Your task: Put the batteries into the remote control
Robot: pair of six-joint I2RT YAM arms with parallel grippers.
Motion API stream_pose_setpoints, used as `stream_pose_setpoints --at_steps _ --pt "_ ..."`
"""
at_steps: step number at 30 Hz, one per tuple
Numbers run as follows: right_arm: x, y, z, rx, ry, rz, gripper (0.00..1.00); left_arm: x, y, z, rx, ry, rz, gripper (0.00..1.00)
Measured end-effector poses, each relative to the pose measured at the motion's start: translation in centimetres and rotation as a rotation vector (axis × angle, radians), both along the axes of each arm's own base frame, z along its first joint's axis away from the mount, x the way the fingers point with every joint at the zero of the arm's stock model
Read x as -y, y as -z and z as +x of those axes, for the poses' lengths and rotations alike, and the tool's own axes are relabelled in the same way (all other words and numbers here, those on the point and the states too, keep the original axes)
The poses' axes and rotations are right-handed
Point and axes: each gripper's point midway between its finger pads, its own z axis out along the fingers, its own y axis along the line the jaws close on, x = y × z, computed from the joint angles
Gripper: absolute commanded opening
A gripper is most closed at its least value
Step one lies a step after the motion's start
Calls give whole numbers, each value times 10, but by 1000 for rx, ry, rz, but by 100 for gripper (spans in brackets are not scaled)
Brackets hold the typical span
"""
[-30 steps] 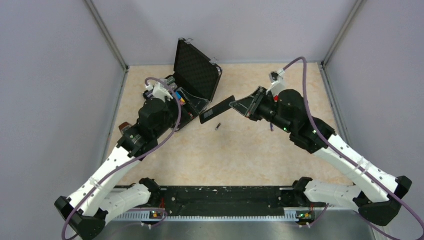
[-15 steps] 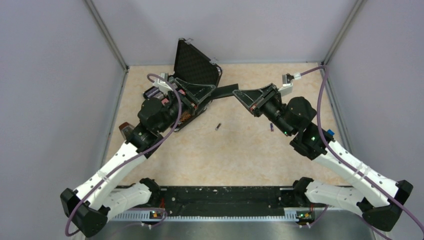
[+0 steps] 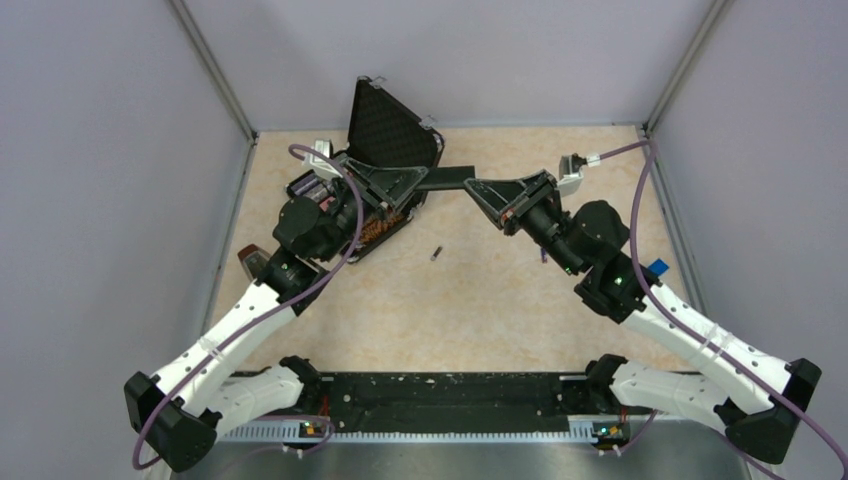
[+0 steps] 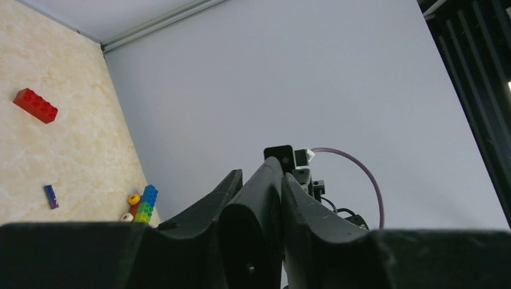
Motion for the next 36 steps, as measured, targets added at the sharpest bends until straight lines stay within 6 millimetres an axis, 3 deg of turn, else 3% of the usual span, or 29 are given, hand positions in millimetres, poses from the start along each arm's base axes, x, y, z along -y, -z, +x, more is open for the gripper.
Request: stream_pose_setpoints --at_steps 5,8,10,12,15,18,22,26,30,36 --pt "-1 12 1 -32 -5 -3 1 -1 -4 -1 19 -3 -11 0" --pt "0 17 -1 -49 -6 -12 43 0 1 0 13 -3 3 0" --pt "1 21 -4 -54 -15 -30 64 0 3 1 16 -8 16 0" --pt "1 32 -9 -57 -34 -87 79 -1 7 2 15 -19 40 0" --pt "2 46 -14 -53 -55 -178 89 -1 18 3 -14 -25 76 0" --pt "0 53 -19 -24 -94 -294 91 5 28 1 -67 14 119 0" --pt "-6 39 -18 50 -147 -376 90 26 21 -2 -106 132 134 0" --pt "-8 31 -14 96 -178 -403 83 37 22 -9 -141 241 128 0" --pt "-10 34 -15 97 -216 -400 71 37 25 -15 -171 315 125 0" --pt "-15 47 -15 73 -250 -361 63 26 24 -15 -187 364 116 0"
